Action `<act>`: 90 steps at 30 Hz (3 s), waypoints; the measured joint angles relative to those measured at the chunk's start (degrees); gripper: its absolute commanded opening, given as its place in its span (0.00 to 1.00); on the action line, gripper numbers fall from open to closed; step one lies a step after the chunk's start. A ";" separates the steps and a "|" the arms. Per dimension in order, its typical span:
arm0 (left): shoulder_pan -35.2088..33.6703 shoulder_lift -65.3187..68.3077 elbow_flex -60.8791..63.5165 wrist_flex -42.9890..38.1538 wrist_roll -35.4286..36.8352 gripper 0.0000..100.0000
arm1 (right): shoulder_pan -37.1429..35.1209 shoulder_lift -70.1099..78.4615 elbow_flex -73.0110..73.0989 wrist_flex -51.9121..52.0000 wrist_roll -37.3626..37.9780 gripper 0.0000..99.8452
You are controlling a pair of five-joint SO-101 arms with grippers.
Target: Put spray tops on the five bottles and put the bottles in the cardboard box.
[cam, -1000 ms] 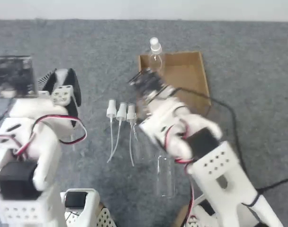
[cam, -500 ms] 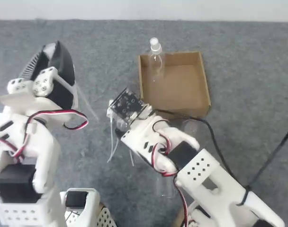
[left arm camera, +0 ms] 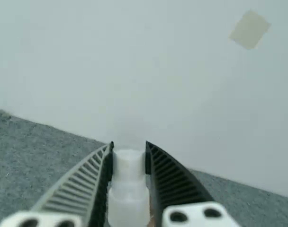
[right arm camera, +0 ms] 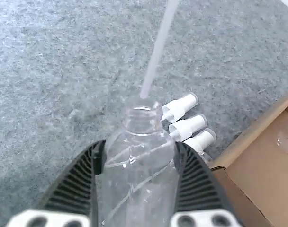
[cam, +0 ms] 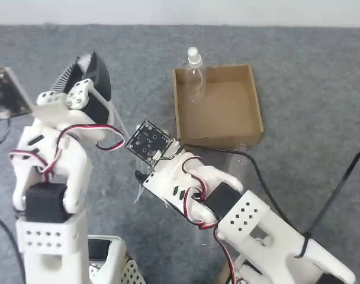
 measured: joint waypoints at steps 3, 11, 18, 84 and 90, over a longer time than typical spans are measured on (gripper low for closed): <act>0.09 0.00 2.55 0.00 0.00 0.01 | 0.00 0.00 0.00 0.00 0.00 0.01; 0.70 0.00 7.47 -0.09 0.26 0.01 | 0.00 0.00 0.26 0.00 0.00 0.01; 0.70 0.00 8.62 0.88 0.26 0.01 | 0.00 -2.11 5.01 -5.10 0.00 0.01; 13.27 6.59 5.45 13.45 -18.55 0.12 | 6.33 -8.62 24.00 -37.10 -10.99 0.01; 9.49 6.07 -0.70 17.14 -20.84 0.12 | 6.51 -8.62 24.00 -37.10 -10.99 0.01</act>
